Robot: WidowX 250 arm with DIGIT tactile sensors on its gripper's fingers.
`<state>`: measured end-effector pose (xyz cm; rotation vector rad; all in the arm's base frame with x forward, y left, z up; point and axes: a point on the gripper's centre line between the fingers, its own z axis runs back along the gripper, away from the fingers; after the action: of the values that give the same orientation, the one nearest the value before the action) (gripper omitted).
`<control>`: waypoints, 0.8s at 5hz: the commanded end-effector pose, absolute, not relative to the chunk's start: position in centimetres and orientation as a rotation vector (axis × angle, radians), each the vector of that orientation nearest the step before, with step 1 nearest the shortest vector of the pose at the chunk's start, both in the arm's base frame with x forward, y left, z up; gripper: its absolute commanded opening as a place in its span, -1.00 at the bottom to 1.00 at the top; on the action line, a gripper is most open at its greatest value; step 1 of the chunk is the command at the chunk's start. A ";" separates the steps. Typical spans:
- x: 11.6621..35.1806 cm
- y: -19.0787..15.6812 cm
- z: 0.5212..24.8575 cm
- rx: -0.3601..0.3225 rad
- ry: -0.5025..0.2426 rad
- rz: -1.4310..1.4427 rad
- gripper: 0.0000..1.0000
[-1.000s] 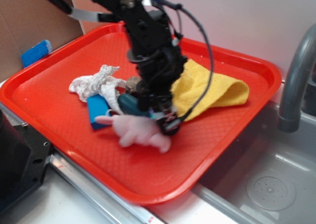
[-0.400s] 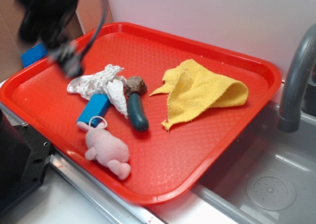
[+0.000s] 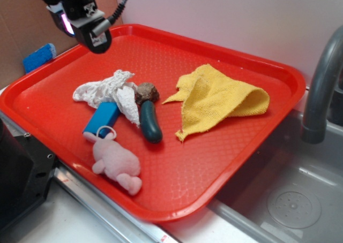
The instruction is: Grab the yellow cloth.
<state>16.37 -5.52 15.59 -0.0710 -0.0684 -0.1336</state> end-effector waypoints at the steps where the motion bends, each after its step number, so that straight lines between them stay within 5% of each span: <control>1: 19.5 -7.5 13.4 -0.023 -0.098 -0.198 1.00; 4: 26.5 -8.5 5.4 -0.002 -0.078 -0.254 1.00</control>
<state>26.30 -8.01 4.12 0.0005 -0.0329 -0.2671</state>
